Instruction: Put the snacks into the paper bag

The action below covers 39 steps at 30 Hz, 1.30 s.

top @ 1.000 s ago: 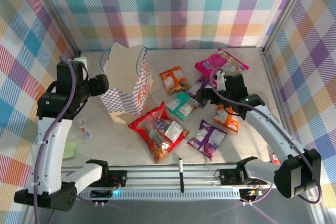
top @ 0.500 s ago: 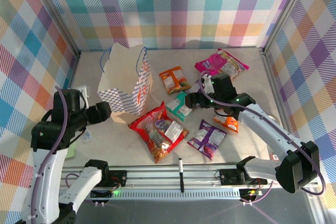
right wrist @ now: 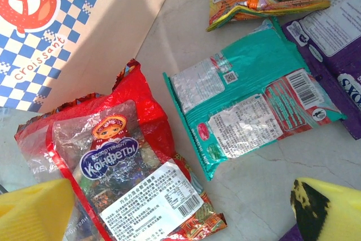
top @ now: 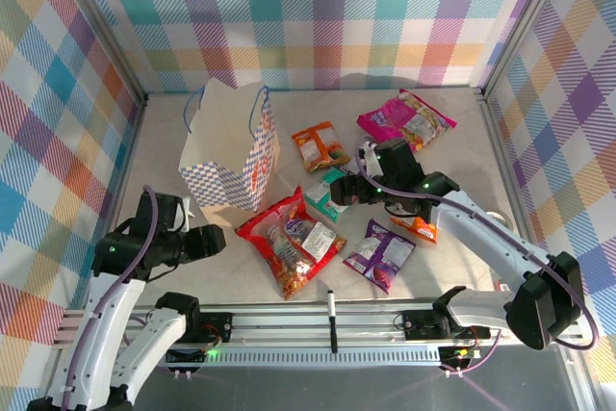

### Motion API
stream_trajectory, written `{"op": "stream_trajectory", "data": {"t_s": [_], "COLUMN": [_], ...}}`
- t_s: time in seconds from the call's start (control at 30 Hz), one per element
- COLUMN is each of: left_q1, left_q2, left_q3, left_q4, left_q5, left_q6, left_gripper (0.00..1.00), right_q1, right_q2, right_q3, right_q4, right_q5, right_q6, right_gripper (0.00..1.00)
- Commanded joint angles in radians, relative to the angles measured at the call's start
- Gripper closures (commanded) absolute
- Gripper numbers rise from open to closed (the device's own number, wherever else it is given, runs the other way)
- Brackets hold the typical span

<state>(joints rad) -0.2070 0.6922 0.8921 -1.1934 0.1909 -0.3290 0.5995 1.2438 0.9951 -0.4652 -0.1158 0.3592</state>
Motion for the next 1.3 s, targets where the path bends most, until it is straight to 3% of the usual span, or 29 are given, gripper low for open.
{"op": "stream_trajectory", "data": {"t_s": [0.0, 0.07, 0.2, 0.47, 0.6, 1.07, 1.27], "left_q1": [-0.028, -0.041, -0.085, -0.27, -0.315, -0.439, -0.512], "left_q2": [0.062, 0.115, 0.221, 0.375, 0.436, 0.296, 0.321], "left_q3": [-0.011, 0.002, -0.014, -0.062, -0.071, -0.139, -0.165], "left_q4": [0.079, 0.103, 0.188, 0.396, 0.436, 0.493, 0.502], "left_q5": [0.009, -0.043, -0.039, -0.086, -0.118, -0.223, -0.25], "left_q6": [-0.023, -0.054, -0.121, -0.201, -0.208, -0.32, -0.356], "left_gripper": [0.29, 0.29, 0.28, 0.27, 0.27, 0.31, 0.31], "right_q1": [0.011, 0.014, 0.017, 0.019, 0.017, 0.019, 0.022], "right_q2": [0.017, 0.022, 0.018, 0.02, 0.025, 0.025, 0.012], "right_q3": [0.025, 0.025, 0.02, -0.001, -0.008, -0.041, -0.07], "right_q4": [-0.007, -0.01, -0.019, -0.015, -0.007, 0.022, 0.03], "right_q5": [0.008, 0.008, 0.022, 0.04, 0.033, 0.001, -0.002], "right_q6": [0.017, 0.021, 0.015, -0.005, -0.005, 0.018, 0.031], "right_gripper": [0.02, 0.02, 0.02, 0.01, 0.01, 0.01, 0.01]}}
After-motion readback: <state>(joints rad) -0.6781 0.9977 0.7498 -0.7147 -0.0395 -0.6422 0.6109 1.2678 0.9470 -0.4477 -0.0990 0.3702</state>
